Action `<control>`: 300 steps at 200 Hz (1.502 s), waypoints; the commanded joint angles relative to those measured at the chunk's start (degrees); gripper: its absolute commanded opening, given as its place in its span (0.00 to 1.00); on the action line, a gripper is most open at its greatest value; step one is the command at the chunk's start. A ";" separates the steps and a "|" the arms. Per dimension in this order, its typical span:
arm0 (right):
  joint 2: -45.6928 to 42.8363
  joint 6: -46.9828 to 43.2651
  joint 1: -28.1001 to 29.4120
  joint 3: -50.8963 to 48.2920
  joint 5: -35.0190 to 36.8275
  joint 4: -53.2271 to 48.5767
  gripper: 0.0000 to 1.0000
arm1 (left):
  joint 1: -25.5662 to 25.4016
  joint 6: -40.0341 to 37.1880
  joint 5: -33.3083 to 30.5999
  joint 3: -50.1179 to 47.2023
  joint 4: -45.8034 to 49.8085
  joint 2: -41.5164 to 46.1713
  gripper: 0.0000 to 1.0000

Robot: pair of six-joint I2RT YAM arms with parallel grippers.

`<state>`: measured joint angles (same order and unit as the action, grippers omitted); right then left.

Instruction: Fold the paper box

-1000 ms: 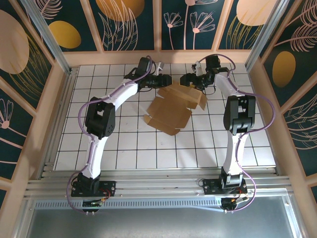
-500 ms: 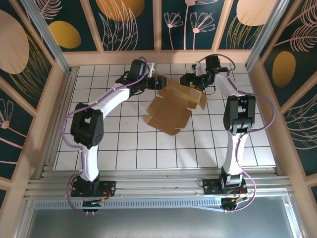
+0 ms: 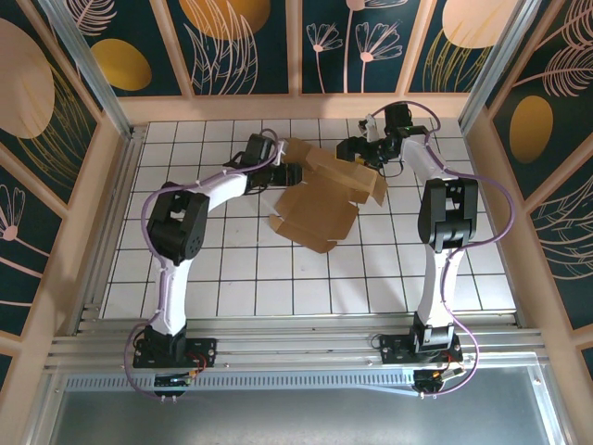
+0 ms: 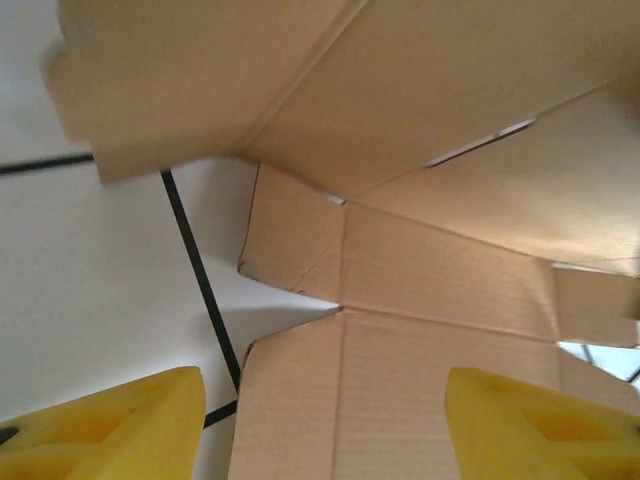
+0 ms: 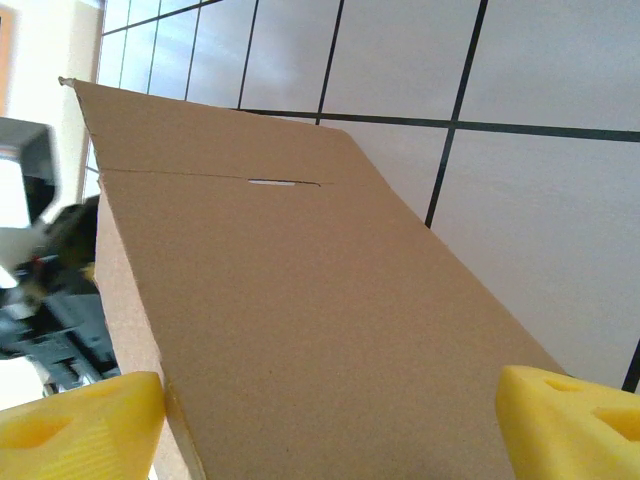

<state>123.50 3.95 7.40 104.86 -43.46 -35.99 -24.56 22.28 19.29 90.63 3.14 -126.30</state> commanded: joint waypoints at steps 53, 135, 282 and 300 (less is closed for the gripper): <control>0.61 3.73 -0.07 1.91 -0.22 -1.11 0.85 | -0.05 -2.79 -1.05 11.42 -0.97 -9.92 0.68; 0.38 4.40 -0.06 1.14 0.66 -0.98 0.84 | 0.12 -5.41 6.52 19.52 5.12 -16.86 0.60; -0.81 3.30 0.57 -1.68 2.15 -0.29 0.83 | -0.76 -13.54 8.97 18.29 -2.49 -15.39 0.39; -1.05 3.09 0.56 -1.85 2.37 -0.27 0.83 | -0.82 -14.45 7.31 19.37 -1.20 -15.75 0.30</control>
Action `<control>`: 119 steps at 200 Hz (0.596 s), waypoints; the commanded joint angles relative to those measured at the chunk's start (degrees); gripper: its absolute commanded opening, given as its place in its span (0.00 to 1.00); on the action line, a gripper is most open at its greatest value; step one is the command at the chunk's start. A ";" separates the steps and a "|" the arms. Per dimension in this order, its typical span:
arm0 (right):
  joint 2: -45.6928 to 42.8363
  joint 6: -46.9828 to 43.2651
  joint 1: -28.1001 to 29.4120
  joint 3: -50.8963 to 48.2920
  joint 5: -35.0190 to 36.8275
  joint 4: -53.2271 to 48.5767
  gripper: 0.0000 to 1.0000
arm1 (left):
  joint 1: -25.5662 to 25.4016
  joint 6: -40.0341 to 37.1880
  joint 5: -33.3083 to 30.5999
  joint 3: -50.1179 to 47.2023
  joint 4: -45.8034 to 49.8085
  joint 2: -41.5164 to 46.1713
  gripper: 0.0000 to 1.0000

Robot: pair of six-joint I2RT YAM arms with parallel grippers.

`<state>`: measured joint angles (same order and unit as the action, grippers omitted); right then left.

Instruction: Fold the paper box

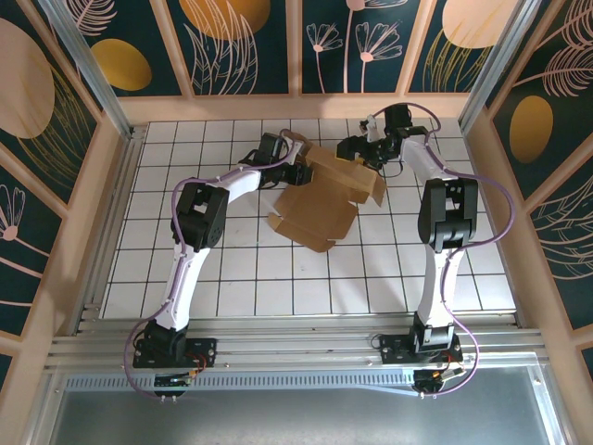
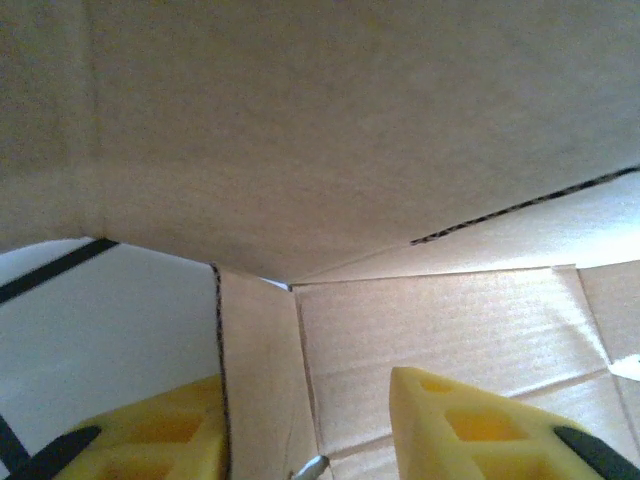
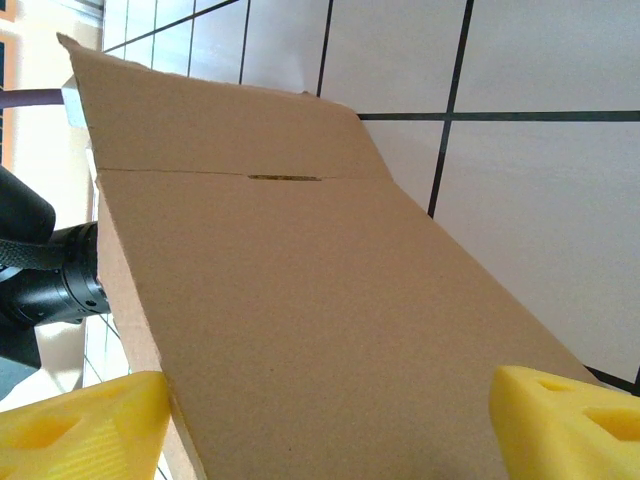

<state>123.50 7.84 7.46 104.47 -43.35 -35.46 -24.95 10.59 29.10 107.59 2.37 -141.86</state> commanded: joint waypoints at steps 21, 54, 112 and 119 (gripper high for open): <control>-1.07 -0.53 0.48 -1.69 2.40 -0.62 0.83 | -0.86 -5.17 -3.57 1.88 0.18 0.39 0.21; -1.07 -0.34 0.50 -2.07 2.22 -0.22 0.83 | -3.01 -10.13 -7.21 -0.81 -0.41 3.00 0.19; -1.24 -0.71 0.45 -2.30 2.40 -0.57 0.83 | -7.32 -17.98 -14.95 -3.69 -3.87 4.96 0.18; -1.33 -0.64 0.45 -2.33 2.40 -0.61 0.83 | -7.53 -18.53 -15.36 -3.58 -3.87 4.78 0.18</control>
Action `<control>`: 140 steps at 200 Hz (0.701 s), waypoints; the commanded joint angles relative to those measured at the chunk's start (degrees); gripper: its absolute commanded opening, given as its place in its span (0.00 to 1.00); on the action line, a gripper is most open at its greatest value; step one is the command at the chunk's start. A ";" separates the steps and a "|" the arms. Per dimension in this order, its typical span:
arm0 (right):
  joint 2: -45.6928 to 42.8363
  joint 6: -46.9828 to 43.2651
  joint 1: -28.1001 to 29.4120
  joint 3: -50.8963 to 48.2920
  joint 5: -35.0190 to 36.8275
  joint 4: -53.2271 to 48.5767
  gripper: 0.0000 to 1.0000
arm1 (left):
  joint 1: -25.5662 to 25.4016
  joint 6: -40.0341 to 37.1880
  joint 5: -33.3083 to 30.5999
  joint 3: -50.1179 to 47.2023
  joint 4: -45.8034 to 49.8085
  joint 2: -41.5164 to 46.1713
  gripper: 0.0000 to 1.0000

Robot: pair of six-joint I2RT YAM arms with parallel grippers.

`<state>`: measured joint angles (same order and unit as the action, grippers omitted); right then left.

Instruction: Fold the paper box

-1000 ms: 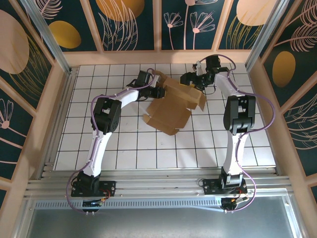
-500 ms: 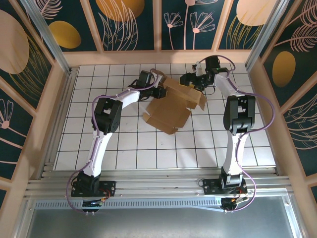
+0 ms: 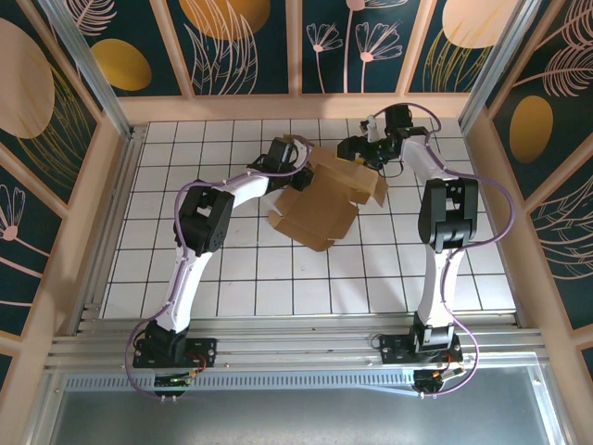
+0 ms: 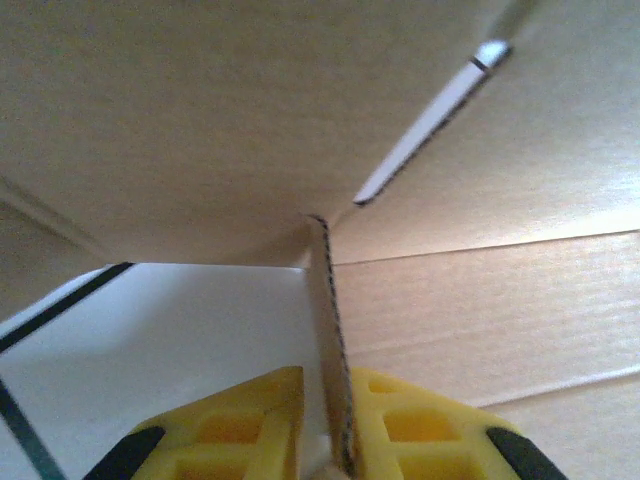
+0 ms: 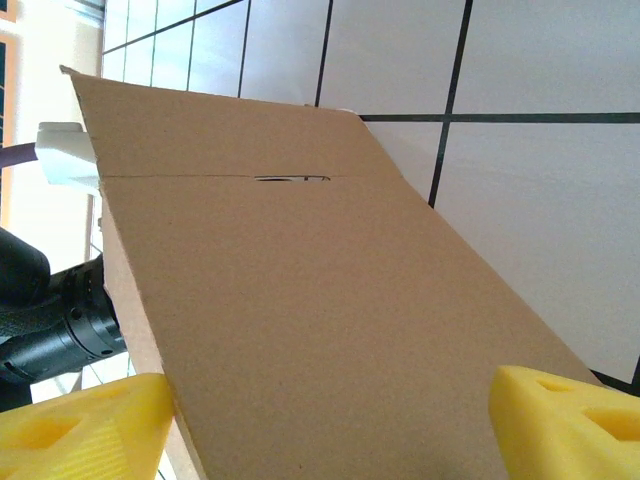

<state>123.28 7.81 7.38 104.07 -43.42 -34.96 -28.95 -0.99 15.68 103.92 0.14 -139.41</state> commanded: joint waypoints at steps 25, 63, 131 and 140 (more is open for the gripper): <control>-1.44 -0.76 0.52 -2.60 2.48 -0.83 0.83 | -3.74 -7.45 -2.50 0.07 -1.73 1.74 0.21; -1.73 -0.56 0.48 -3.09 2.64 -0.68 0.83 | -3.83 -7.14 -2.07 -1.20 -2.51 2.61 0.28; -1.73 -0.61 0.01 -3.52 2.71 -0.94 0.70 | -3.74 -2.46 -6.43 -8.02 -6.27 12.42 0.55; -1.82 -0.57 -0.13 -3.61 3.03 -0.99 0.70 | -3.74 -1.77 -7.29 -9.15 -6.34 13.90 0.55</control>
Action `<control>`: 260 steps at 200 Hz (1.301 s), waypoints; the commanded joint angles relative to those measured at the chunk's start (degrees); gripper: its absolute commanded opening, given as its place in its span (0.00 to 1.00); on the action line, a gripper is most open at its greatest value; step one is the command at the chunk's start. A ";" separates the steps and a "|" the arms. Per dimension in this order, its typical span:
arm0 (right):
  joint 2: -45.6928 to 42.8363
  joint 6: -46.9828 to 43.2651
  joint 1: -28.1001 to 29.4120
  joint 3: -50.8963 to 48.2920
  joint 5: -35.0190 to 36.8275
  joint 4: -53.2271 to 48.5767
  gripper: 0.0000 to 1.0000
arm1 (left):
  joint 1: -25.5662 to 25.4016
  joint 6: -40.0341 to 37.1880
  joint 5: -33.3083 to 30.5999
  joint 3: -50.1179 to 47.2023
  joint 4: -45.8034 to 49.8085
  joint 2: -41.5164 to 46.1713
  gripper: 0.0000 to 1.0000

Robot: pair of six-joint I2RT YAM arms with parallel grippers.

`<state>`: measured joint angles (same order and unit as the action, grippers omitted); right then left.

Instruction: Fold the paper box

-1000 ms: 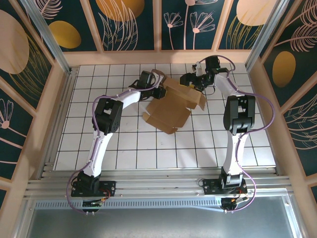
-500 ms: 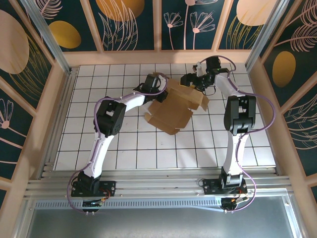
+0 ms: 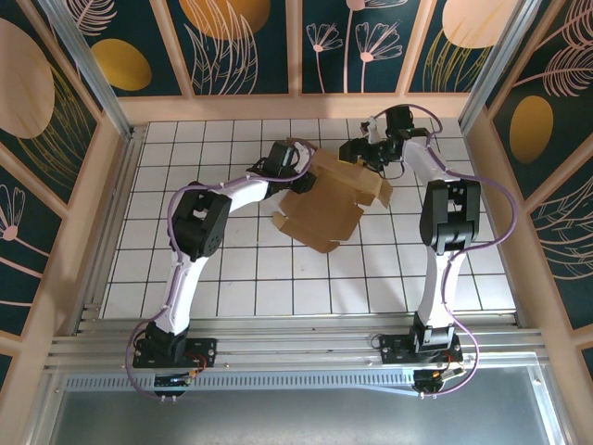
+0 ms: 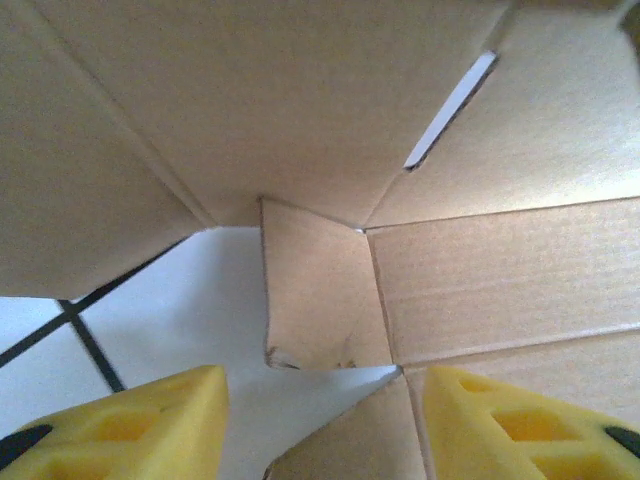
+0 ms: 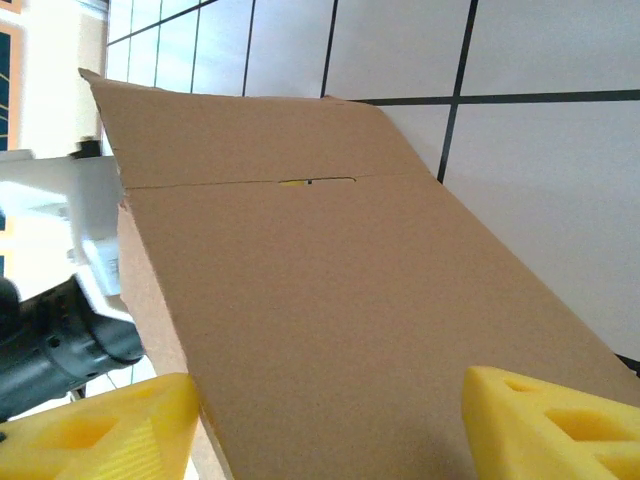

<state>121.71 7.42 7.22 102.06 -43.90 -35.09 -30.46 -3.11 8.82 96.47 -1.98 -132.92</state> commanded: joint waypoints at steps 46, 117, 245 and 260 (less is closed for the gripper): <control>0.05 0.15 -0.46 -0.72 3.62 -0.98 0.71 | -0.83 7.24 -0.97 -5.55 -1.45 15.46 0.58; 1.86 -0.43 -0.56 1.94 3.03 -2.74 0.71 | 8.59 -1.30 5.94 0.22 7.31 14.80 0.65; 2.92 -2.15 -0.63 3.83 3.74 -5.60 0.71 | 10.76 -32.24 18.77 31.44 21.75 -9.22 0.77; 3.18 -2.25 -0.64 4.15 3.64 -5.69 0.71 | 10.78 -32.26 20.51 31.46 21.88 -9.84 0.76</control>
<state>122.80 6.39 6.85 104.86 -42.63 -37.76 -19.81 -32.53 26.46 125.60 18.20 -141.38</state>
